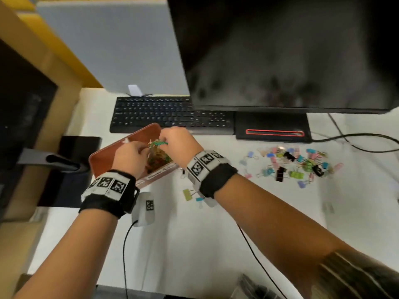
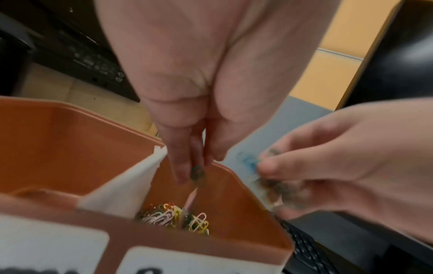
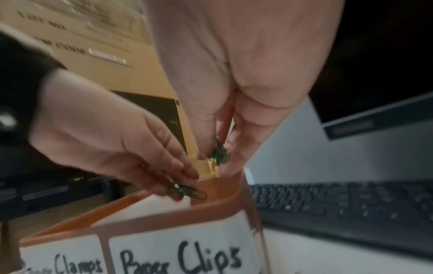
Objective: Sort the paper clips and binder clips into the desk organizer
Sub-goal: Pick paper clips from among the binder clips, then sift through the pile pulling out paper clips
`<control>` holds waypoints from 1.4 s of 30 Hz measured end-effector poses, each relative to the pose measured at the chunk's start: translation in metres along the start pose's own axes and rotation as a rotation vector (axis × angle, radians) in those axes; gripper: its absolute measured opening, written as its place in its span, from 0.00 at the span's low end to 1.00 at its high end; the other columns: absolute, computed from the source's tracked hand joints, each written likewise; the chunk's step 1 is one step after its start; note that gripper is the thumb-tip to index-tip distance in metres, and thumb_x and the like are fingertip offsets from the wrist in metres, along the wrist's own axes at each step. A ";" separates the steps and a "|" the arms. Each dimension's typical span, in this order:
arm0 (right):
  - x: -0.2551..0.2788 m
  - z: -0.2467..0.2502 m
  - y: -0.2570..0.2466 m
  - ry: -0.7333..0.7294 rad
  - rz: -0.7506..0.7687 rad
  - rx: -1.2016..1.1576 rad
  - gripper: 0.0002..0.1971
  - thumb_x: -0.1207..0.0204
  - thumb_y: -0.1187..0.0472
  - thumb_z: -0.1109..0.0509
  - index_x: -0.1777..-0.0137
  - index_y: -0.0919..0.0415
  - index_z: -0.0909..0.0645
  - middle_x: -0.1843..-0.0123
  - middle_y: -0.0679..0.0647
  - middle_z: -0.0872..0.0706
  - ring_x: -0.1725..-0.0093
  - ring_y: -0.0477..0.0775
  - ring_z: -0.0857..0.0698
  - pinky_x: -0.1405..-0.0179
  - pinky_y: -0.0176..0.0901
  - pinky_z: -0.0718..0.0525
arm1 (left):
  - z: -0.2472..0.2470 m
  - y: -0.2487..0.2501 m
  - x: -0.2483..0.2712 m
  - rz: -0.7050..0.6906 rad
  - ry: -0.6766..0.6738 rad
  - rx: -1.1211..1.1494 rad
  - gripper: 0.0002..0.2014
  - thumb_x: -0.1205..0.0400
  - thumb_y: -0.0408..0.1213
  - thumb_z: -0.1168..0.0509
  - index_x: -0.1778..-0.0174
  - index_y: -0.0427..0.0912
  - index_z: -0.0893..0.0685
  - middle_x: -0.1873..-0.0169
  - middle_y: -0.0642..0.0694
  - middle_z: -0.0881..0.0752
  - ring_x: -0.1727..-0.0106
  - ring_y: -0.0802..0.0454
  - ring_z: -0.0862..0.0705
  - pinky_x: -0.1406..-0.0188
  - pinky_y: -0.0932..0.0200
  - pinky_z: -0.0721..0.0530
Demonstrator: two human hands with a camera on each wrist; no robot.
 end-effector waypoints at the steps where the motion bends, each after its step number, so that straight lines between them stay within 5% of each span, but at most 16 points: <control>1: -0.009 -0.012 -0.002 -0.023 -0.026 -0.027 0.09 0.25 0.61 0.31 0.46 0.60 0.18 0.48 0.60 0.13 0.49 0.60 0.15 0.50 0.48 0.18 | -0.002 -0.006 -0.002 -0.009 -0.029 0.009 0.15 0.21 0.44 0.44 0.47 0.42 0.17 0.51 0.42 0.12 0.47 0.42 0.15 0.43 0.54 0.20; 5: -0.014 -0.029 -0.004 -0.044 -0.028 -0.107 0.17 0.23 0.56 0.33 0.36 0.58 0.23 0.44 0.57 0.13 0.46 0.55 0.14 0.44 0.48 0.16 | 0.013 0.003 0.011 -0.082 0.012 0.149 0.15 0.18 0.35 0.44 0.37 0.45 0.20 0.45 0.49 0.16 0.42 0.51 0.19 0.34 0.56 0.25; 11: 0.058 0.041 0.068 0.137 -0.034 -0.137 0.10 0.20 0.56 0.35 0.42 0.54 0.18 0.52 0.44 0.18 0.58 0.43 0.17 0.53 0.36 0.17 | -0.015 0.059 0.038 -0.287 -0.112 0.326 0.11 0.19 0.34 0.38 0.41 0.46 0.19 0.51 0.54 0.15 0.50 0.58 0.17 0.46 0.63 0.21; 16: 0.160 0.092 0.197 0.185 -0.310 0.074 0.10 0.25 0.55 0.29 0.45 0.54 0.17 0.54 0.47 0.19 0.62 0.47 0.20 0.56 0.43 0.17 | -0.081 0.131 0.067 -0.460 -0.257 0.309 0.09 0.20 0.33 0.37 0.47 0.46 0.16 0.51 0.49 0.14 0.58 0.56 0.16 0.56 0.67 0.19; 18: 0.208 0.109 0.243 0.218 -0.427 0.114 0.12 0.28 0.55 0.26 0.46 0.55 0.17 0.52 0.52 0.19 0.58 0.51 0.20 0.54 0.45 0.19 | -0.114 0.166 0.081 -0.522 -0.337 0.295 0.10 0.21 0.34 0.36 0.46 0.47 0.17 0.50 0.48 0.16 0.56 0.56 0.17 0.50 0.60 0.18; 24: 0.318 0.116 0.340 0.154 -0.785 0.134 0.24 0.34 0.49 0.22 0.39 0.52 0.23 0.45 0.51 0.26 0.47 0.56 0.24 0.45 0.47 0.24 | -0.193 0.269 0.106 -0.684 -0.350 0.180 0.16 0.23 0.38 0.35 0.38 0.50 0.21 0.39 0.49 0.24 0.37 0.49 0.27 0.33 0.58 0.31; 29: 0.320 0.101 0.353 0.145 -0.696 0.046 0.10 0.29 0.61 0.28 0.49 0.60 0.19 0.50 0.54 0.24 0.60 0.50 0.19 0.49 0.52 0.16 | -0.241 0.321 0.101 -0.728 -0.356 0.020 0.19 0.24 0.39 0.33 0.36 0.49 0.22 0.36 0.46 0.25 0.35 0.44 0.27 0.34 0.49 0.27; 32: 0.312 0.097 0.358 0.187 -0.660 -0.092 0.10 0.30 0.67 0.26 0.49 0.62 0.15 0.56 0.51 0.21 0.58 0.50 0.22 0.53 0.39 0.24 | -0.254 0.321 0.097 -0.716 -0.355 -0.035 0.15 0.24 0.38 0.33 0.41 0.48 0.18 0.36 0.47 0.25 0.38 0.45 0.24 0.36 0.50 0.24; 37: 0.305 0.098 0.359 0.116 -0.632 -0.191 0.05 0.27 0.66 0.29 0.52 0.59 0.16 0.57 0.53 0.13 0.55 0.53 0.14 0.48 0.47 0.14 | -0.250 0.303 0.108 -0.724 -0.382 -0.112 0.09 0.24 0.46 0.34 0.50 0.52 0.15 0.43 0.52 0.24 0.43 0.49 0.25 0.41 0.48 0.21; 42: 0.280 0.168 0.360 0.431 -0.501 -0.075 0.02 0.27 0.66 0.28 0.57 0.63 0.14 0.56 0.58 0.13 0.58 0.55 0.15 0.52 0.48 0.15 | -0.217 0.340 0.096 -0.760 -0.222 -0.047 0.12 0.22 0.49 0.37 0.45 0.51 0.20 0.44 0.52 0.22 0.41 0.51 0.25 0.38 0.51 0.24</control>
Point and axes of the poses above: each hand's wrist, its own x-axis away from the middle knuckle, its own z-axis out of the back of the hand, y = z × x, the point moved 10 cm from there along -x, towards the middle knuckle
